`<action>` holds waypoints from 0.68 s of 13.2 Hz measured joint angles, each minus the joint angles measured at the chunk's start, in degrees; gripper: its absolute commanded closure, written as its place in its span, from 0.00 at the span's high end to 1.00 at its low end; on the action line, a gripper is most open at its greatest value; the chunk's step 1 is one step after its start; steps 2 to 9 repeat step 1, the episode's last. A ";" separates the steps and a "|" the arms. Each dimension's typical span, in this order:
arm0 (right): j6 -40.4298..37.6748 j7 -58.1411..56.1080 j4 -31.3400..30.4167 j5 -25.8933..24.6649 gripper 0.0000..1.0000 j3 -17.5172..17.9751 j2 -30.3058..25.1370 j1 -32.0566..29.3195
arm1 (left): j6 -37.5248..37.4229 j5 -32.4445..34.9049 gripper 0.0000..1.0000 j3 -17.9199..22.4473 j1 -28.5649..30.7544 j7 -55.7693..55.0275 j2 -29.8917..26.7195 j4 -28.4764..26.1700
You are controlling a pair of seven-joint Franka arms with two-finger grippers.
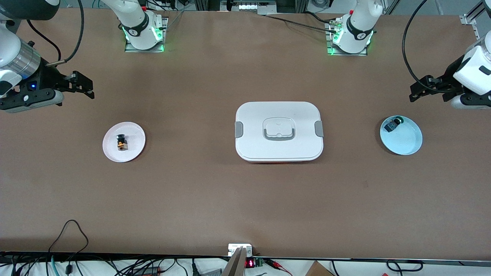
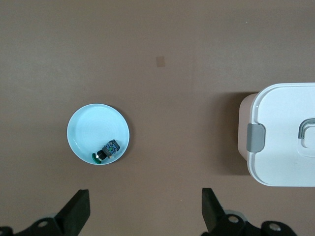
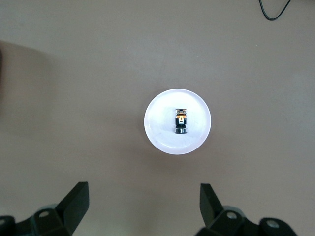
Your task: Transfer orange switch to right arm and place
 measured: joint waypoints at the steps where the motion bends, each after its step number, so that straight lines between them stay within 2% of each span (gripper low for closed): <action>1: 0.00 -0.33 0.00 0.00 1.00 0.00 0.00 0.00 | 0.00 0.00 1.00 0.00 -0.01 0.00 0.00 0.00; 9: 0.00 -0.33 0.00 0.00 1.00 0.00 0.00 0.00 | 0.00 0.00 1.00 0.00 -0.01 0.00 0.00 0.00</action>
